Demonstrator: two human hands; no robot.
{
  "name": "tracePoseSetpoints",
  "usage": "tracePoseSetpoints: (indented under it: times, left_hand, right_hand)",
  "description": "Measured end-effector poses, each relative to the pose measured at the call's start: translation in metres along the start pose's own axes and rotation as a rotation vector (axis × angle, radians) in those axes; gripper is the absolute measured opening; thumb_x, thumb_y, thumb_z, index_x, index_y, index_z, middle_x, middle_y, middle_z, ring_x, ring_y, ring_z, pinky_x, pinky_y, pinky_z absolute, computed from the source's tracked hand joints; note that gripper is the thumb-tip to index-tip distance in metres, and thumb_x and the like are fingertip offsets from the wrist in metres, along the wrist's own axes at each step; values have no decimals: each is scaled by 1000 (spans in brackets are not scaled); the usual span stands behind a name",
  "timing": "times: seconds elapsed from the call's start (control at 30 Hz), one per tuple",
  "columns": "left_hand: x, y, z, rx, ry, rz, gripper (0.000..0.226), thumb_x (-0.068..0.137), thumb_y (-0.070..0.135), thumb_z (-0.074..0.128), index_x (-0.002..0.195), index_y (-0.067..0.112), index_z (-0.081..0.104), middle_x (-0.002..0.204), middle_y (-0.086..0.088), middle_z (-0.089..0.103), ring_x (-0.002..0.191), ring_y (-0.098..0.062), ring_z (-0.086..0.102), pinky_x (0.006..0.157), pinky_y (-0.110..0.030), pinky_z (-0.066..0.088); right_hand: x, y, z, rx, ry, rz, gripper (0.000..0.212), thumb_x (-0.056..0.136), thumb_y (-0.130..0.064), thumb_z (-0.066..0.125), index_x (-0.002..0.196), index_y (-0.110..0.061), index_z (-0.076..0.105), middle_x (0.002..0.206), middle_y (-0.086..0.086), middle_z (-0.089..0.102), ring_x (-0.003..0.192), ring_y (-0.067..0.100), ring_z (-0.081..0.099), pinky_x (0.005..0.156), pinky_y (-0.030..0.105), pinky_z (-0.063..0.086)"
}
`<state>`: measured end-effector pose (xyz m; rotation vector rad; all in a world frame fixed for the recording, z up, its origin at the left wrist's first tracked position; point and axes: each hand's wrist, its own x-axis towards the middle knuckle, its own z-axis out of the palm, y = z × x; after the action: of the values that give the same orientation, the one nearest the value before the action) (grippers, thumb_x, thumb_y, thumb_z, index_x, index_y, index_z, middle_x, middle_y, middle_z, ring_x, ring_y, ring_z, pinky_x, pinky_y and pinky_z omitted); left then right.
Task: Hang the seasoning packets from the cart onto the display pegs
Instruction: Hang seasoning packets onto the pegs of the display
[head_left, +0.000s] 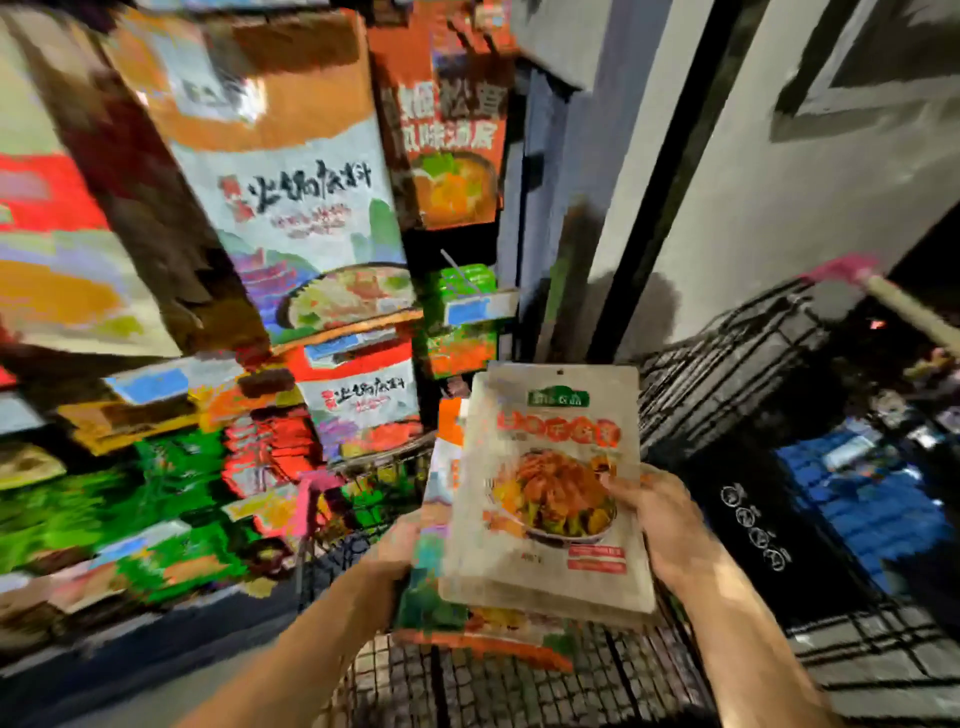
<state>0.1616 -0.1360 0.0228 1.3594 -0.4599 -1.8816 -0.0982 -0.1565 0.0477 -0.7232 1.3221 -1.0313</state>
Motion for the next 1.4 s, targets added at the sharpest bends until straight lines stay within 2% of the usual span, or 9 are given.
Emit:
tracePoseSetpoints:
  times: [0.1,0.17,0.23,0.33,0.5,0.6,0.77,0.87,1.4]
  left_hand:
    - [-41,17,7,-68,-5,22,11,66,6,69,56,7,72,51,-10,66,40,-19,64,37,-22,48]
    - [-62,33,8,-68,25,84,23,71,22,86,60,7,73,48,-9,65,38,-14,63,38,-21,48]
    - [-80,42,2,-102,-20,81,52,65,54,85,82,5,80,74,-17,76,59,-19,74,60,-28,58]
    - [-107,48,-25,-134,16,125,54,76,44,76,116,9,76,106,-21,76,84,-30,77,78,-41,59]
    - [-148,66,-53,-149,17,222,28,67,27,70,83,8,82,89,-21,76,67,-31,74,62,-36,61]
    - [-175,78,-61,-163,26,288,37,72,23,68,104,6,78,100,-23,76,71,-32,75,61,-36,60]
    - [-213,109,-67,-178,28,425,41,84,23,64,122,8,69,108,-23,74,77,-35,74,66,-40,61]
    - [-235,133,-60,-179,43,504,34,92,23,61,123,9,67,109,-23,74,79,-35,73,64,-42,61]
    - [-320,286,4,-354,127,1024,21,101,12,40,100,13,61,68,-6,75,53,-22,72,39,-34,55]
  right_hand:
    - [-18,-26,17,-61,-51,-77,19,98,4,57,107,-1,73,103,18,78,91,35,76,80,48,63]
    - [-29,-40,32,-111,-80,-116,20,98,6,56,107,-2,72,103,19,77,91,33,76,84,48,62]
    - [-40,-54,51,-152,-122,-161,23,97,9,54,111,1,70,105,22,76,94,35,75,88,49,60]
    - [-55,-74,81,-211,-232,-219,28,98,10,51,119,4,67,113,24,74,106,41,71,95,52,57]
    - [-91,-112,123,-333,-324,-349,19,98,2,58,108,0,75,99,11,79,93,24,76,72,29,61]
    - [-101,-133,140,-283,-184,-464,17,96,5,62,97,-6,74,88,6,78,60,-2,69,53,13,52]
    - [-111,-168,150,-157,-185,-447,19,102,-4,56,102,-12,73,90,6,80,76,23,77,75,43,61]
    - [-118,-196,156,-120,-168,-494,18,102,-6,58,108,-16,72,94,6,80,75,24,76,62,38,61]
    - [-95,-379,167,172,-209,-666,20,105,-9,54,103,-22,69,104,8,76,91,31,74,77,51,61]
